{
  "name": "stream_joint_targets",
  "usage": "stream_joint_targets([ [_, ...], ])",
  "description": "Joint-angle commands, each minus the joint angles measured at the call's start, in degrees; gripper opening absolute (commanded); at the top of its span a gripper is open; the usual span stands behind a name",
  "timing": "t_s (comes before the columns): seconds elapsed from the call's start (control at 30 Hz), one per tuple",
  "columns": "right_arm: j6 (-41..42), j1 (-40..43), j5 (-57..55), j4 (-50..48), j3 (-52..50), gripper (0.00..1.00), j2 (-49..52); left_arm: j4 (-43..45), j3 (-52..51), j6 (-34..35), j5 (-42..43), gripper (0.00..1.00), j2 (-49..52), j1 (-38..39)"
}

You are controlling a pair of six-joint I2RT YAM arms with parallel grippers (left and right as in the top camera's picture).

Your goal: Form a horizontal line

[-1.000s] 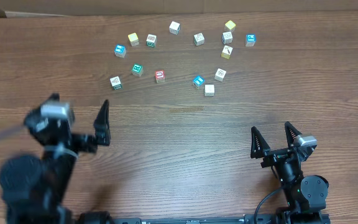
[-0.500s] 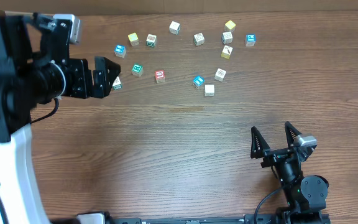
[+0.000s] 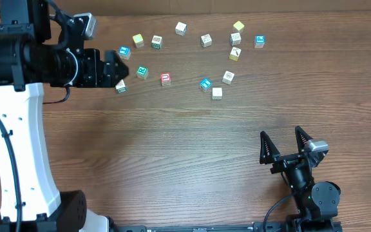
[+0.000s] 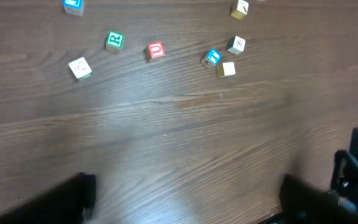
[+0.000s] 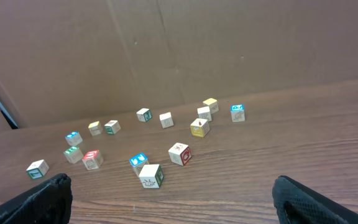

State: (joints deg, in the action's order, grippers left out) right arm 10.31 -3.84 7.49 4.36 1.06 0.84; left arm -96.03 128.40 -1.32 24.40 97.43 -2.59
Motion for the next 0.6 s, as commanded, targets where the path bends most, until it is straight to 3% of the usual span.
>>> stream_joint_targets([
  [0.0,0.1,0.1,0.1,-0.2,-0.6,1.0,-0.7,0.1,1.3,0.2,1.1,0.28,1.4,0.4],
  [0.03,0.1,0.1,0.1,-0.2,-0.6,1.0,-0.7,0.1,1.3,0.3,1.1,0.09,1.8,0.4],
  [0.07,0.1,0.1,0.1,-0.2,-0.6,1.0,-0.7,0.1,1.3,0.3,1.1,0.04,2.3,0.4],
  [0.2,0.1,0.1,0.1,-0.2,-0.6,1.0,-0.7,0.0,1.3,0.3,1.1,0.04,3.7,0.4],
  [0.23,0.1,0.1,0.1,-0.2,-0.6,1.0,-0.7,0.0,1.3,0.3,1.1,0.16,4.2,0.4],
  [0.33,0.1,0.1,0.1,-0.2,-0.6,1.0,-0.7,0.1,1.3,0.2,0.2,0.8,5.6,0.4],
  [0.43,0.1,0.1,0.1,-0.2,-0.6,1.0,-0.7,0.1,1.3,0.3,-2.0,0.83,7.2,0.4],
  [0.47,0.1,0.1,0.1,-0.2,-0.6,1.0,-0.7,0.1,1.3,0.2,-2.4,1.0,7.8,0.4],
  [0.57,0.1,0.1,0.1,-0.2,-0.6,1.0,-0.7,0.3,1.3,0.2,-2.5,1.0,9.6,0.4],
])
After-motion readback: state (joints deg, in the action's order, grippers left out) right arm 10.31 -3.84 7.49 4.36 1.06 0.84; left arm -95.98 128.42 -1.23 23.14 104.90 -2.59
